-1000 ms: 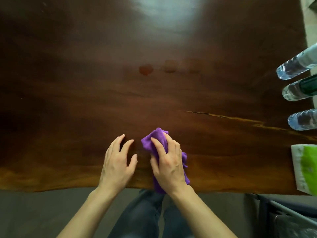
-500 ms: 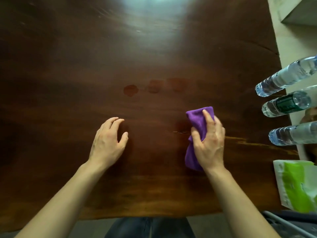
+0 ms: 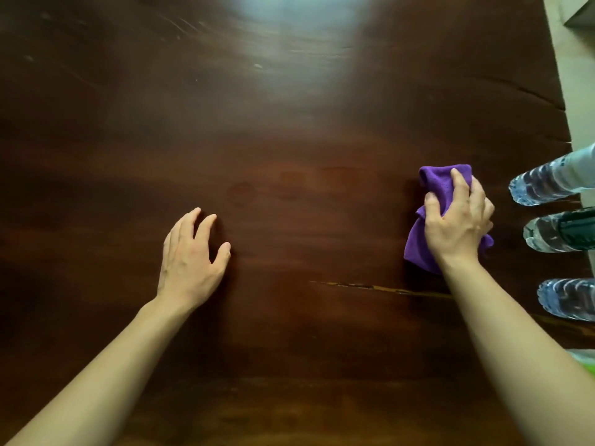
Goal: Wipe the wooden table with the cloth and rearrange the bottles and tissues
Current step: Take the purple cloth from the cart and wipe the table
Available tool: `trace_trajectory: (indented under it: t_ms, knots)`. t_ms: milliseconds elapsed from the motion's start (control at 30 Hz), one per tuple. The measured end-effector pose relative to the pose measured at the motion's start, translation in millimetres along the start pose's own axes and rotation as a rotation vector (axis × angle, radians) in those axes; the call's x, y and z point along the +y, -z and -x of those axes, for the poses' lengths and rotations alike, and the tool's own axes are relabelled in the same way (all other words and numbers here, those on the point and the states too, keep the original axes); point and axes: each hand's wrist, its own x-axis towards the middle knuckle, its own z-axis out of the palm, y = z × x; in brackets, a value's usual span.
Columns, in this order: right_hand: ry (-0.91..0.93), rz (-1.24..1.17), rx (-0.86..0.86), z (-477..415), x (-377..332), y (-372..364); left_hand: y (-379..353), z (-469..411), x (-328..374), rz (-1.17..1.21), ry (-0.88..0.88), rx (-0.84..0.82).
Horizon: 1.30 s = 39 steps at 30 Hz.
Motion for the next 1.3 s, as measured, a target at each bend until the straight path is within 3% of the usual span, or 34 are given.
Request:
trace_trajectory:
  t_ms: [100, 267, 633, 767, 867, 1000, 1300]
  knots:
    - [-0.04, 0.127, -0.024, 1, -3, -20, -3, -1, -6, -0.034, -0.01, -0.012]
    - [-0.002, 0.137, -0.02, 10, -37, -44, -5, -1, -11, -0.071, -0.029, -0.027]
    - [0.537, 0.076, -0.2, 94, -198, -119, -11, 3, -10, 0.058, 0.003, -0.002]
    - [0.794, 0.088, -0.241, 120, -223, -138, -14, 2, -14, 0.075, -0.004, -0.004]
    - [0.855, 0.079, -0.222, 120, -222, -141, -14, 2, -17, 0.084, -0.012, -0.006]
    - [0.815, 0.104, -0.197, 102, -208, -131, -13, 3, -19, 0.083, -0.027, -0.003]
    - [0.367, 0.193, -0.058, 29, -99, -77, -13, 5, -19, 0.083, -0.035, -0.005]
